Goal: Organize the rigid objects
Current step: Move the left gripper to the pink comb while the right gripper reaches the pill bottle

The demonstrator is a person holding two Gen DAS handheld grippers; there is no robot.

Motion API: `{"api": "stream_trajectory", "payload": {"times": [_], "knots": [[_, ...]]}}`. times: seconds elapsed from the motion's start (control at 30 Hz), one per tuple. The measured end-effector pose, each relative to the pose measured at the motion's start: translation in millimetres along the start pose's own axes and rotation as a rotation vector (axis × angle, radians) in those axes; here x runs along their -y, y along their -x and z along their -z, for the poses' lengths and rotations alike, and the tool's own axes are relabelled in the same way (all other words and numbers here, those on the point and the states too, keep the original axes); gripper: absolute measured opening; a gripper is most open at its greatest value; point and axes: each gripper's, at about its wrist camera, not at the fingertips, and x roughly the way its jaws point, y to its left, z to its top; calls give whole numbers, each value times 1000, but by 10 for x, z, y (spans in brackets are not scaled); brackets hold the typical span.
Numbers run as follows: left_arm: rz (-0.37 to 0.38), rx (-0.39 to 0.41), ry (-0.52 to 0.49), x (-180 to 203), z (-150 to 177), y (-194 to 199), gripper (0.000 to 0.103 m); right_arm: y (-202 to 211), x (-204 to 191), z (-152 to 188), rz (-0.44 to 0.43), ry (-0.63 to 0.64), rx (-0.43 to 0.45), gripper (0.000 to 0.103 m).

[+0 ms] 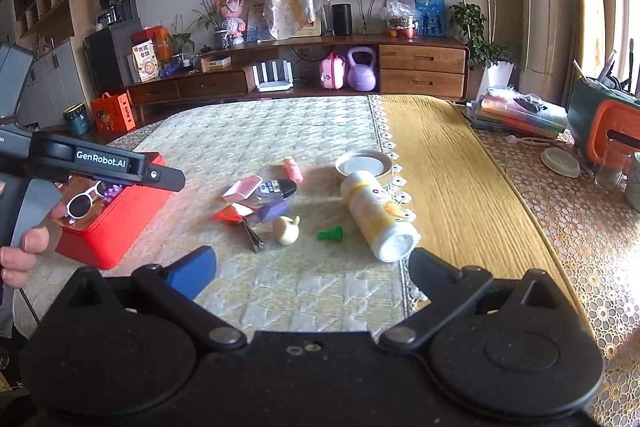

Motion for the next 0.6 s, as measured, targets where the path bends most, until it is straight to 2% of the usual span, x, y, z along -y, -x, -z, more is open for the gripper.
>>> {"api": "stream_trajectory", "payload": {"times": [0.13,0.27,0.6], "knots": [[-8,-41,-25,80,-67,-307,83,-99,137,5,5,7,-5,102],[-11,-77,-7,73,-128,-588,83,-231,274,-13,13,7,-21,100],[-48,-133,-11,24,-236,-1094,83,-651,506,-124,26,38,-53,95]]}}
